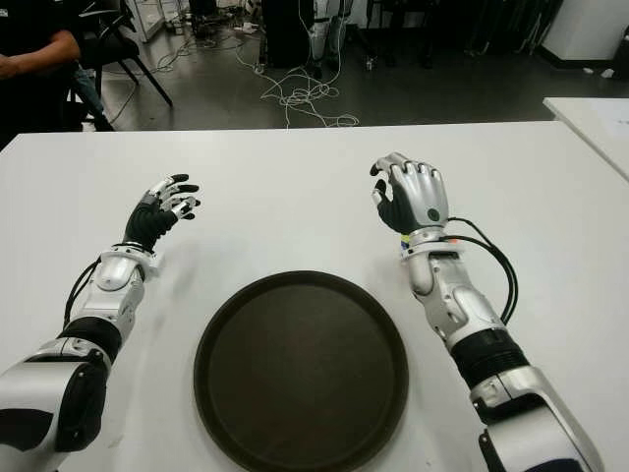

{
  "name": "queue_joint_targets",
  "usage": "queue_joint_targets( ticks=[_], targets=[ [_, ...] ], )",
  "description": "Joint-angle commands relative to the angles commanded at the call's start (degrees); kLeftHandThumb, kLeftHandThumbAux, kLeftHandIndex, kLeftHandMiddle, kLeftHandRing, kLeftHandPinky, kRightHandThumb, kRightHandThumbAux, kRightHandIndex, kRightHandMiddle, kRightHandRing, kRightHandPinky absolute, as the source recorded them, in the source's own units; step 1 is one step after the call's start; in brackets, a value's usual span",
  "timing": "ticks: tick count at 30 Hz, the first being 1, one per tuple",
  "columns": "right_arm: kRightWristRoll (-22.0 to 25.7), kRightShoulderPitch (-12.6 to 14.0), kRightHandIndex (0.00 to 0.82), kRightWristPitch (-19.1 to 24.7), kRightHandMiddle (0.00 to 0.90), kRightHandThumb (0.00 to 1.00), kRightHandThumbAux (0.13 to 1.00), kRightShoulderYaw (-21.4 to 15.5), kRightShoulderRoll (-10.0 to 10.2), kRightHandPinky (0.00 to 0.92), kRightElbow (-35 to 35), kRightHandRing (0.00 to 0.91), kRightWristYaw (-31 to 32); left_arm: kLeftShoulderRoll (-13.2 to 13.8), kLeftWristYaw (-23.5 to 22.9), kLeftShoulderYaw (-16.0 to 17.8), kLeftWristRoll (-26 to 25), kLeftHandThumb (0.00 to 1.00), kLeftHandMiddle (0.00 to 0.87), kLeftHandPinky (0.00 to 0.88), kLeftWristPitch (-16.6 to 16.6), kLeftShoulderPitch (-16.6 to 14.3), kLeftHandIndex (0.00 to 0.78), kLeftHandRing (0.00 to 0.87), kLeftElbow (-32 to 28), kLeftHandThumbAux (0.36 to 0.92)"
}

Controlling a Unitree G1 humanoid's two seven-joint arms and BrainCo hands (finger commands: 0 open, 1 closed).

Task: Pick up the Rubik's Cube and put it in the plate

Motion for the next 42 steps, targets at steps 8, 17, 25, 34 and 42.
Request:
queue_joint_targets(
  ticks=[8, 17, 25, 34, 42],
  targets=[
    [1.1, 1.1, 0.41, -2.2, 0.515, 0.691, 0.74, -0.7, -1.2, 0.497, -1.1, 0.522, 0.8, 0.1, 0.2, 0.0, 0.1, 0.199, 0.268, 0.359, 0.4, 0.0, 0.199, 0.301, 0.1, 0.665],
    [3.6, 2.9, 0.028, -3.5, 0.029, 0.038, 0.793, -4.3, -8.4, 0.02, -1.2, 0.025, 10.6, 0.3, 0.2, -0.2, 0.2, 0.21, 0.261, 0.361, 0.6, 0.0, 0.193, 0.295, 0.1, 0.666],
    [1.7, 10.5, 0.001, 0.3, 0.001, 0.001, 0.779, -4.6, -10.7, 0.0, -11.2, 0.0, 15.1, 0.3, -0.8, 0.1, -0.2, 0.211, 0.261, 0.366, 0.7, 0.0, 0.198, 0.298, 0.2, 0.651],
    [1.4, 16.8, 0.0, -1.8, 0.0, 0.0, 0.774, -4.9, -11.2, 0.0, -13.0, 0.0, 14.4, 0.5, -0.9, 0.2, -0.2, 0.206, 0.268, 0.367, 0.4, 0.0, 0.201, 0.304, 0.2, 0.661],
    [1.0, 16.9, 0.0, -4.8, 0.001, 0.0, 0.774, -4.7, -9.4, 0.0, -8.9, 0.001, 9.5, 0.7, -1.0, -0.1, 0.2, 0.197, 0.265, 0.357, 0.8, 0.0, 0.192, 0.3, 0.3, 0.674]
  ],
)
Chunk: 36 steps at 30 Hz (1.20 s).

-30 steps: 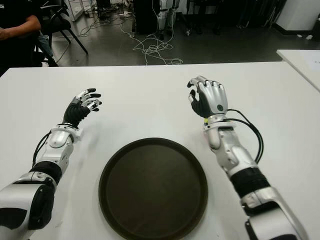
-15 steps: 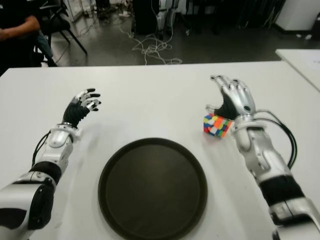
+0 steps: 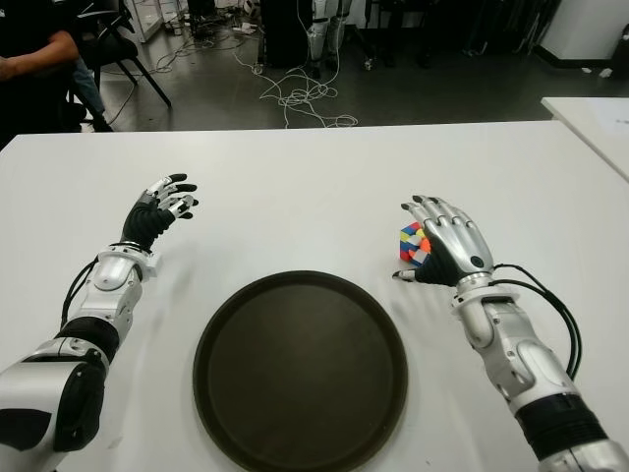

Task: Pick up the Rubik's Cube and put it in the plate

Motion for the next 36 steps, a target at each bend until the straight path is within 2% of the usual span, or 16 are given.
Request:
queue_joint_targets(
  ticks=[11, 25, 31, 36],
  targets=[
    [0.2, -0.2, 0.037, -0.2, 0.045, 0.0, 0.743, -0.3, 1.8, 0.042, 2.7, 0.046, -3.8, 0.1, 0.6, -0.3, 0.2, 0.207, 0.263, 0.349, 0.1, 0.0, 0.194, 0.295, 0.0, 0.686],
    [0.3, -0.6, 0.05, 0.6, 0.066, 0.0, 0.794, -0.3, 3.7, 0.07, 2.4, 0.073, -4.4, -0.1, -0.1, 0.4, -0.6, 0.209, 0.255, 0.343, 0.2, 0.0, 0.187, 0.289, 0.0, 0.696],
    [-0.4, -2.0, 0.055, 1.0, 0.077, 0.0, 0.776, 0.2, 4.0, 0.092, 4.4, 0.092, -4.5, 0.1, 0.0, 0.1, -0.2, 0.201, 0.255, 0.347, 0.4, 0.0, 0.187, 0.292, 0.0, 0.69],
    [-0.6, -3.3, 0.062, -0.3, 0.091, 0.0, 0.786, 0.3, 3.9, 0.096, 6.7, 0.105, -6.1, 0.0, -0.3, 0.2, -0.4, 0.203, 0.255, 0.347, 0.3, 0.1, 0.189, 0.292, 0.0, 0.688]
  ],
)
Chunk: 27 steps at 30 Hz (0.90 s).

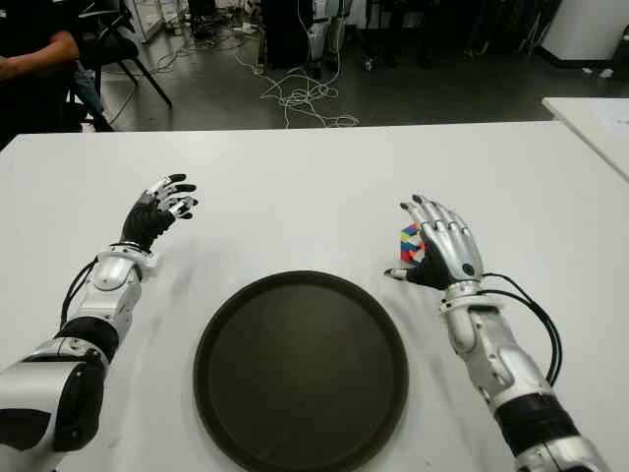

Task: Pick up the Rubik's Cube and put it in the plate

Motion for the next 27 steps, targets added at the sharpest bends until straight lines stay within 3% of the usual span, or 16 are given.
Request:
queue_joint_targets(
  ticks=[12, 27],
  targets=[
    [-0.6, -3.2, 0.092, -2.2, 0.125, 0.0, 0.795, 0.7, -0.5, 0.114, 5.0, 0.134, -2.0, 0.2, 0.4, -0.4, 0.6, 0.201, 0.262, 0.348, -1.0, 0.2, 0.199, 0.294, -0.2, 0.699],
    [-0.6, -6.4, 0.098, -2.8, 0.121, 0.0, 0.779, 1.8, -0.6, 0.108, 10.1, 0.13, -1.5, 0.1, 0.0, 0.0, 0.0, 0.221, 0.264, 0.357, -0.3, 0.1, 0.198, 0.296, -0.1, 0.67]
  ],
)
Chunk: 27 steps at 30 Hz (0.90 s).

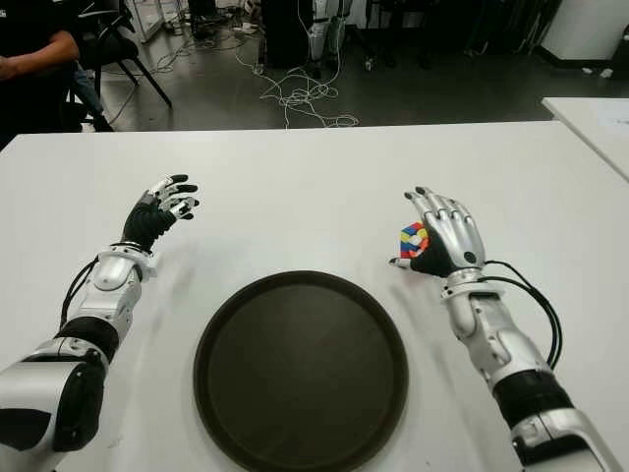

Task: Pick up the Rubik's Cube and put it in the plate

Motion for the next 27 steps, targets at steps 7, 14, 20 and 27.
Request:
queue_joint_targets(
  ticks=[7, 14, 20, 27],
  targets=[
    [1.0, -2.0, 0.113, -2.2, 0.128, 0.0, 0.765, 0.3, 0.6, 0.138, 5.5, 0.145, -1.2, 0.1, -0.1, -0.2, 0.2, 0.223, 0.261, 0.352, 0.0, 0.0, 0.201, 0.293, -0.1, 0.668],
    [1.1, -3.1, 0.128, -3.4, 0.14, 0.0, 0.777, 0.5, 0.9, 0.148, 8.5, 0.157, -2.1, 0.1, 0.1, -0.3, 0.3, 0.229, 0.257, 0.352, -0.3, 0.1, 0.196, 0.29, -0.3, 0.672],
    [1.4, -3.6, 0.131, -3.4, 0.144, 0.0, 0.77, 0.6, 1.1, 0.156, 9.5, 0.162, -1.8, 0.1, 0.2, -0.3, 0.3, 0.205, 0.255, 0.349, -0.1, 0.1, 0.202, 0.29, -0.3, 0.662],
    [2.2, -5.4, 0.152, -6.1, 0.161, 0.0, 0.774, 1.4, 3.0, 0.206, 15.6, 0.196, -2.7, 0.1, 0.2, -0.5, 0.5, 0.181, 0.253, 0.35, -0.5, 0.2, 0.203, 0.287, -0.3, 0.655]
  ],
)
